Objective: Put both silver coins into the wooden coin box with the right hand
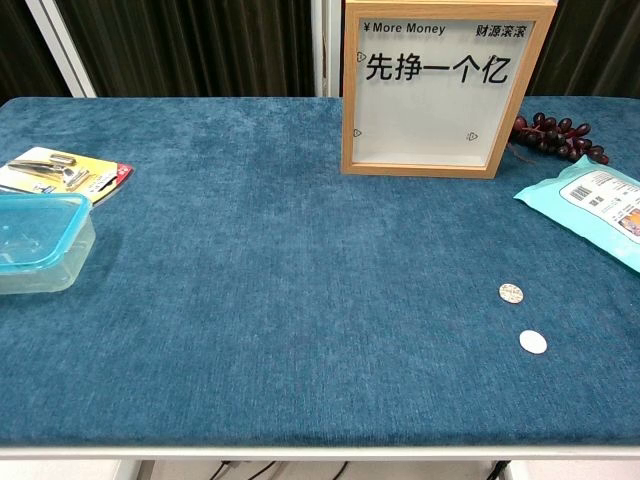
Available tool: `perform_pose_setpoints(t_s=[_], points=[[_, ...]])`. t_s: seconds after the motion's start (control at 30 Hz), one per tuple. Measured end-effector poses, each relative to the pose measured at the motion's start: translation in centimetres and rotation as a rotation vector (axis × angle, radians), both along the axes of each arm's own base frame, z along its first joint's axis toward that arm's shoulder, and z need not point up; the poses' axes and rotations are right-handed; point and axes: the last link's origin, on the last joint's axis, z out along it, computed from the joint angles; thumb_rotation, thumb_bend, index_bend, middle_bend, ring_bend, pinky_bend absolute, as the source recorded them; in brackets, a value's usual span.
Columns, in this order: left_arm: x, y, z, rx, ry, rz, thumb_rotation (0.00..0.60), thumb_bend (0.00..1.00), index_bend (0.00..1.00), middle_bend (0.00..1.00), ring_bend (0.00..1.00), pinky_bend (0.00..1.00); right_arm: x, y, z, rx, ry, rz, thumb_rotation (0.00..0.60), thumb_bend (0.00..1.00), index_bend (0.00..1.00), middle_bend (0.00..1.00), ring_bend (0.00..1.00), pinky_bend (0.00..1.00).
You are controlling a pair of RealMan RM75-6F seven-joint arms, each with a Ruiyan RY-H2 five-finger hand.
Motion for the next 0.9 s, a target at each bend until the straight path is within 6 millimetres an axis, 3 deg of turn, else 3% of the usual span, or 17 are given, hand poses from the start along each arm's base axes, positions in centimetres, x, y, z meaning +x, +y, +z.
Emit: perform_pose_setpoints(t_s=[0.47, 0.9], points=[[-0.1, -0.2, -0.2, -0.002, 0.005, -0.006, 0.6, 0.04, 0.0, 0.0, 0.0, 0.0, 1.2, 0.0, -1.2, 0.05, 0.013, 0.068, 0.6, 0.16, 0.0, 0.0, 0.0, 0.0], [-1.0, -0.1, -0.7, -0.006, 0.025, 0.008, 0.6, 0.04, 0.0, 0.0, 0.0, 0.0, 4.3, 0.0, -8.5, 0.312, 0.075, 0.252, 0.6, 0.18, 0.0, 0.0, 0.0, 0.0]])
